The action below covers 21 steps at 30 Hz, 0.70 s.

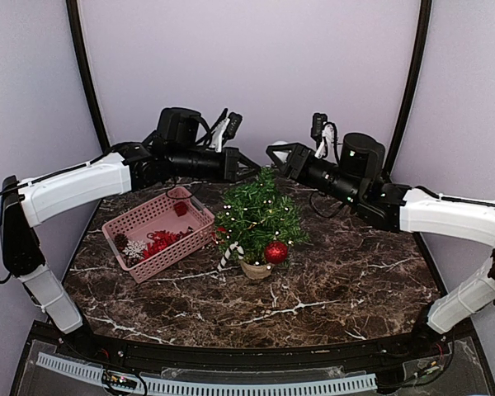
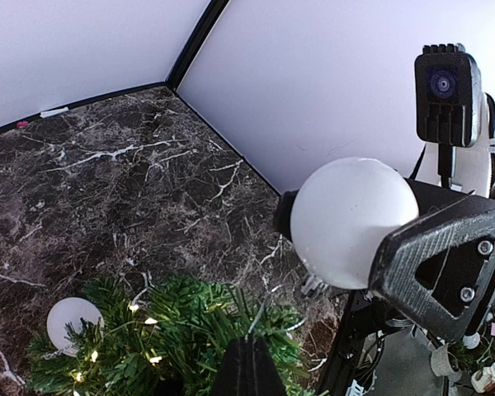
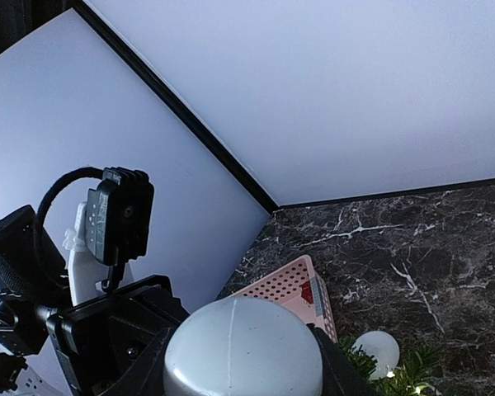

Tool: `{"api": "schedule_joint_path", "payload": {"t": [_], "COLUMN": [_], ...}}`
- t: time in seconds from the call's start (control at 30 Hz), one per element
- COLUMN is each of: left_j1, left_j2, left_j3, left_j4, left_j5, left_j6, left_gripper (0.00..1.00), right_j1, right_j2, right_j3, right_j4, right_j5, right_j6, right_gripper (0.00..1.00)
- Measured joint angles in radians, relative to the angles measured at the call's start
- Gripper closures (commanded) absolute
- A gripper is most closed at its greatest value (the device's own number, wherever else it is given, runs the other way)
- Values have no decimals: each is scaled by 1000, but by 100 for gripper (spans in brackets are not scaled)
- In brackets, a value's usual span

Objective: Decorate the small christmas tree
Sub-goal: Hang the ornament ball on the branch.

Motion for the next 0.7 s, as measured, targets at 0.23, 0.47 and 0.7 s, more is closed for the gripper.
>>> {"api": "schedule_joint_path", "payload": {"t": [0.23,0.47,0.7], "left_j1": [0,0,0], "left_j2": [0,-1,-5], "left_j3": [-18,-46,-56], "left_j4": [1,3,15], "left_j5": [4,4,4], "left_j6": [8,19,26], "left_gripper": [100,100,100], "right_j1": [0,0,0], "right_j2": [-1,-1,-1], "right_j3": [-15,-26,-33], "right_j4": [5,6,12], "right_j5": [-3,-21,-25], "right_j6": [3,9,20], "right_gripper": [60,60,61]}}
